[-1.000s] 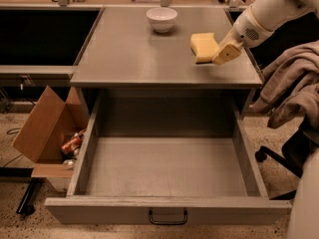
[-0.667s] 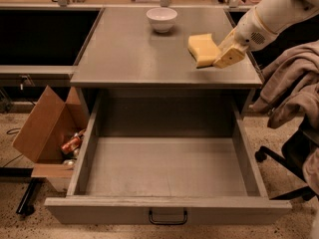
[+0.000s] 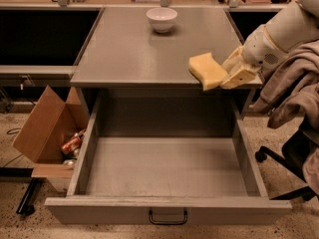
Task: Place sponge into top drawer
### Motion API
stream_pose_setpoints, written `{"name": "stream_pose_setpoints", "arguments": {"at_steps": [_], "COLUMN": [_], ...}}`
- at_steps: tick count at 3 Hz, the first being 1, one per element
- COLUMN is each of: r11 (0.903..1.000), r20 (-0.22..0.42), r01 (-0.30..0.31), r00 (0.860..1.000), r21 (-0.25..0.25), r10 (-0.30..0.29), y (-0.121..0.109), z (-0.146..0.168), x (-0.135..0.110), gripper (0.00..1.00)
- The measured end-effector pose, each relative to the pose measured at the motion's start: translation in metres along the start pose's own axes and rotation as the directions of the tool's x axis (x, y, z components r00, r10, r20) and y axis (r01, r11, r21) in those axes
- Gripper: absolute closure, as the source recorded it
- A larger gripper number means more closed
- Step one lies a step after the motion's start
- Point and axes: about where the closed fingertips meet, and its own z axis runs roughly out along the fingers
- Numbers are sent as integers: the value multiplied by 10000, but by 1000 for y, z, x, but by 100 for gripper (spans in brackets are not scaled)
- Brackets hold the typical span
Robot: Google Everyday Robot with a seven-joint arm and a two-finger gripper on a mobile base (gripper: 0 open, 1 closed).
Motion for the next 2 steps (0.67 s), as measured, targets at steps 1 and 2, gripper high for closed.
{"name": "stream_pose_setpoints", "arguments": {"at_steps": [1, 2], "r11": [10000, 9989], "r20": [0, -125], "r01": [1, 453], "r00": [10000, 9989], "r21": [0, -81], "r10": [-1, -454], "y": [0, 39], "z": [0, 11], "x": [0, 15], "gripper": [100, 100]}}
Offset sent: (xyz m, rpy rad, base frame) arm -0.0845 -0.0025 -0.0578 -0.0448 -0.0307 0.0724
